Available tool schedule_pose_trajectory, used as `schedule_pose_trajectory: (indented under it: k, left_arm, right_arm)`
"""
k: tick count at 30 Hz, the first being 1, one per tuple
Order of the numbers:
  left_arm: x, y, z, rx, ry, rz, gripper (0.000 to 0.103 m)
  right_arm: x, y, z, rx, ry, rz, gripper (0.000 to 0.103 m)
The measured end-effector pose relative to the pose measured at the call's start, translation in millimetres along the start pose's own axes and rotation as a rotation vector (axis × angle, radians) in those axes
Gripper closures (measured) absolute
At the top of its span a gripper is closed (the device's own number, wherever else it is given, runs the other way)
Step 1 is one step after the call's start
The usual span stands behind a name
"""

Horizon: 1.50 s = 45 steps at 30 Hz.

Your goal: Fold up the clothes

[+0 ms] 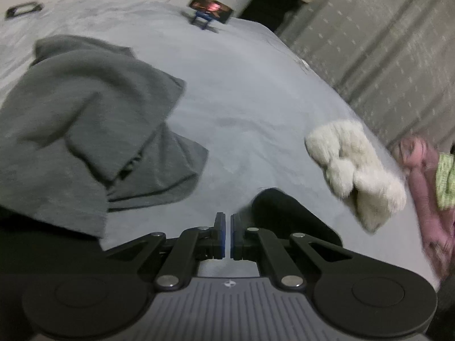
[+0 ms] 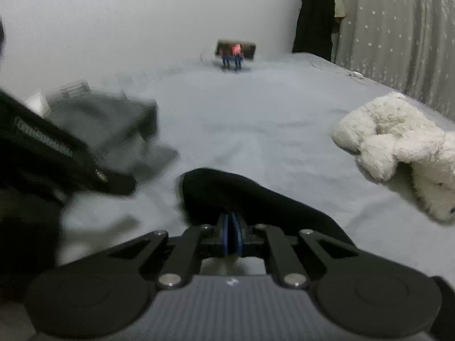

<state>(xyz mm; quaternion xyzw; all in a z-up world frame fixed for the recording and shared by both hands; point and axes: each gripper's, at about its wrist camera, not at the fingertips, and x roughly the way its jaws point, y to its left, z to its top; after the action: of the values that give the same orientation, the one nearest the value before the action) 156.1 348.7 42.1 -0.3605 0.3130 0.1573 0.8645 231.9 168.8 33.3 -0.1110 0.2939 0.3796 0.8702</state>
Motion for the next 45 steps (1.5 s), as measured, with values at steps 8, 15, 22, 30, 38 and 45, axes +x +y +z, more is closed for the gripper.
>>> schedule_pose_trajectory:
  k: [8,15,22,30,38,45]
  left_arm:
    - [-11.8,7.8,9.0,-0.031,-0.033,-0.034,0.098]
    - [-13.6,15.7,12.3,-0.089,-0.042,-0.042,0.090]
    - [-14.3,30.1,16.2,-0.171,-0.059,-0.032,0.086]
    - [-7.4,21.1,10.4,-0.113,-0.024,-0.031,0.074]
    - [21.8,-1.4,-10.9,0.032,0.020,-0.004,0.071]
    - [40.4,4.2,-22.5,0.038,-0.003,-0.014,0.071]
  right_arm:
    - [-91.0,-10.7,68.1,0.119,-0.212,0.107,0.097]
    - [-104.3,13.7,135.6,0.050,-0.219,0.211,0.097]
    - [-36.0,27.5,146.0,0.026,-0.046,0.152,0.092]
    - [-46.4,-20.1,85.9,0.204,-0.032,0.067,0.065]
    - [-141.8,-85.5,-35.4,0.456,0.076,-0.031,0.062]
    - [-217.7,-116.4,-107.1,0.671,0.103,-0.044,0.061]
